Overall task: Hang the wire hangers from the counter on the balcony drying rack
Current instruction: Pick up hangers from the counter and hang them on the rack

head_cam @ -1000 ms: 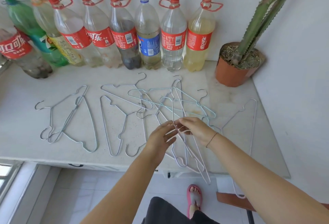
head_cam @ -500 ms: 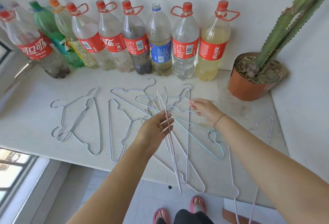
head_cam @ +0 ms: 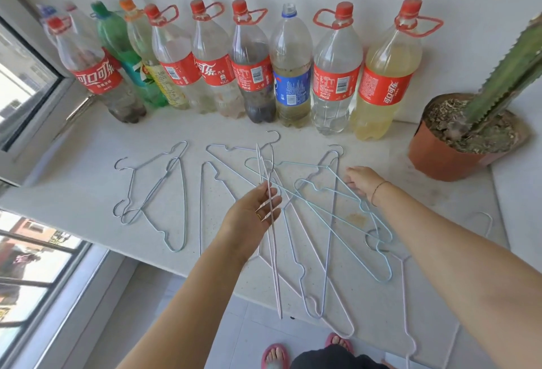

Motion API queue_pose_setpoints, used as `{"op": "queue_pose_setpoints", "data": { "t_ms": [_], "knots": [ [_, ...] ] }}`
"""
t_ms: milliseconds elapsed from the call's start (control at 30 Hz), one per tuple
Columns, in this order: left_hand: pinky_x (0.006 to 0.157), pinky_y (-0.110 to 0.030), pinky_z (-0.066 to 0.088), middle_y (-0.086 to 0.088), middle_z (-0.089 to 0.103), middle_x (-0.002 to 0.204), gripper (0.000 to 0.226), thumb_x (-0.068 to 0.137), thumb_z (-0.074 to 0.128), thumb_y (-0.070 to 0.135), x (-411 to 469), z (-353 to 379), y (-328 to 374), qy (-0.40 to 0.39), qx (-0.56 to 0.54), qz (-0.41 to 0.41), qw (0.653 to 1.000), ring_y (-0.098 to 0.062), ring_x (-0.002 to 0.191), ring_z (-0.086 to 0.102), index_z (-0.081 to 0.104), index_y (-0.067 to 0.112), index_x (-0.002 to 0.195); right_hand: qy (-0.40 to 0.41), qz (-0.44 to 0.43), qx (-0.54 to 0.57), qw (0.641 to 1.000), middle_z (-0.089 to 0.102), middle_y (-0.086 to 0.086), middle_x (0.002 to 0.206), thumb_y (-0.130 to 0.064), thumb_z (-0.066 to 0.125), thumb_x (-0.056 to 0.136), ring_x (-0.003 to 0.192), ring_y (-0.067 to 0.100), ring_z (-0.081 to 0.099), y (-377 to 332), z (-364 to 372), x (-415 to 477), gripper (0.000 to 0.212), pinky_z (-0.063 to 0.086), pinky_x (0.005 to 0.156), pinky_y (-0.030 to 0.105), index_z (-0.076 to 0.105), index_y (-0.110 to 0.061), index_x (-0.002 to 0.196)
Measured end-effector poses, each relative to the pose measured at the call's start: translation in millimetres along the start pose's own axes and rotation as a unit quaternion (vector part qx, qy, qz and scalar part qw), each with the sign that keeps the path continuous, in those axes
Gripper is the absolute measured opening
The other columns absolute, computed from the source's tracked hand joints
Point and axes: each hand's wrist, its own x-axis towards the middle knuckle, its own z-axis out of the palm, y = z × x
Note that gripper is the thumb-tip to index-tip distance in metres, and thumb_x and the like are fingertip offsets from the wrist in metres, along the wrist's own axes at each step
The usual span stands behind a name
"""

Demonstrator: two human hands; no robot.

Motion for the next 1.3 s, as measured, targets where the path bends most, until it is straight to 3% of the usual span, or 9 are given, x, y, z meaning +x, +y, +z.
{"op": "queue_pose_setpoints", "data": {
  "t_ms": [100,233,433,533,633,800,900,1067,1300],
  "knots": [
    [0.085,-0.033,0.050,-0.006,0.065,0.097,0.027,0.091,0.057,0.017,0.9,-1.2,-2.3,-0.004,-0.007,-0.002,1.000,-0.021,0.092,0.063,0.062,0.006,0.115,-0.027,0.032,0.043,0.998,0.054,0.000,0.076,-0.028,0.043,0.095,0.064,0.009,0.050,-1.5,1.7,-8.5,0.014,0.035,0.054,0.020,0.050,-0.017,0.099],
    [0.084,-0.033,0.050,-0.006,0.064,0.099,0.031,0.091,0.057,0.016,0.4,-4.6,-3.5,-0.008,-0.012,-0.011,1.000,-0.021,0.092,0.063,0.059,0.007,0.121,-0.059,0.051,0.075,0.994,0.059,0.001,0.079,-0.027,0.045,0.093,0.066,0.009,0.054,-1.8,7.9,-19.3,0.015,0.034,0.057,0.022,0.053,-0.017,0.085],
    [0.086,-0.033,0.047,-0.006,0.063,0.097,0.031,0.091,0.055,0.013,-6.7,-8.7,-0.8,-0.014,-0.029,-0.028,0.999,-0.021,0.092,0.061,0.059,0.007,0.121,-0.121,0.069,0.209,0.968,0.055,0.004,0.079,-0.026,0.042,0.097,0.067,0.013,0.051,-3.5,35.8,-43.5,0.023,0.040,0.061,0.023,0.058,-0.015,0.085],
    [0.088,-0.034,0.045,-0.007,0.063,0.098,0.030,0.090,0.056,0.011,-12.8,-13.9,5.6,-0.015,-0.036,-0.029,0.999,-0.021,0.091,0.061,0.061,0.007,0.119,-0.130,0.053,0.245,0.959,0.052,0.006,0.072,-0.020,0.048,0.094,0.052,0.011,0.056,-10.6,56.9,-62.9,0.018,0.046,0.049,0.022,0.061,-0.011,0.084],
    [0.088,-0.032,0.046,-0.005,0.064,0.095,0.021,0.089,0.057,0.011,-21.1,-23.6,15.9,-0.025,-0.030,-0.029,0.999,-0.019,0.089,0.062,0.064,0.008,0.109,-0.154,0.023,0.294,0.943,0.050,0.007,0.071,-0.015,0.047,0.095,0.042,0.009,0.056,-22.6,75.4,-84.3,0.015,0.042,0.041,0.018,0.059,-0.011,0.088],
    [0.082,-0.030,0.047,-0.006,0.065,0.092,0.015,0.090,0.056,0.010,-41.8,-45.4,39.5,-0.034,-0.036,-0.023,0.999,-0.018,0.085,0.062,0.064,0.006,0.102,-0.186,-0.040,0.243,0.951,0.051,0.000,0.069,-0.018,0.046,0.095,0.051,0.007,0.046,-50.5,100.8,-125.2,0.017,0.031,0.042,0.015,0.063,-0.018,0.094],
    [0.079,-0.030,0.047,-0.006,0.064,0.090,0.013,0.090,0.056,0.012,-56.7,-59.9,53.4,-0.043,-0.039,-0.018,0.998,-0.018,0.083,0.061,0.064,0.007,0.099,-0.189,-0.072,0.234,0.951,0.051,0.003,0.070,-0.015,0.044,0.096,0.051,0.007,0.044,-63.3,112.2,-145.7,0.019,0.030,0.040,0.014,0.063,-0.018,0.096],
    [0.072,-0.028,0.048,-0.001,0.064,0.088,0.021,0.089,0.058,0.016,-90.3,-85.6,72.9,-0.043,-0.024,0.021,0.999,-0.016,0.080,0.063,0.062,0.015,0.110,-0.203,-0.096,0.258,0.940,0.050,0.006,0.072,-0.010,0.042,0.096,0.046,0.006,0.044,-78.3,123.7,-179.6,0.022,0.030,0.038,0.014,0.057,-0.010,0.113],
    [0.062,-0.024,0.041,0.000,0.063,0.087,0.019,0.089,0.057,0.016,-157.9,-112.1,83.2,-0.026,-0.068,0.096,0.993,-0.013,0.066,0.057,0.060,0.016,0.108,-0.266,-0.119,0.256,0.922,0.050,0.006,0.073,-0.009,0.042,0.095,0.045,0.006,0.045,-91.9,140.2,-237.3,0.027,0.030,0.037,0.015,0.054,-0.009,0.119]
  ]
}}
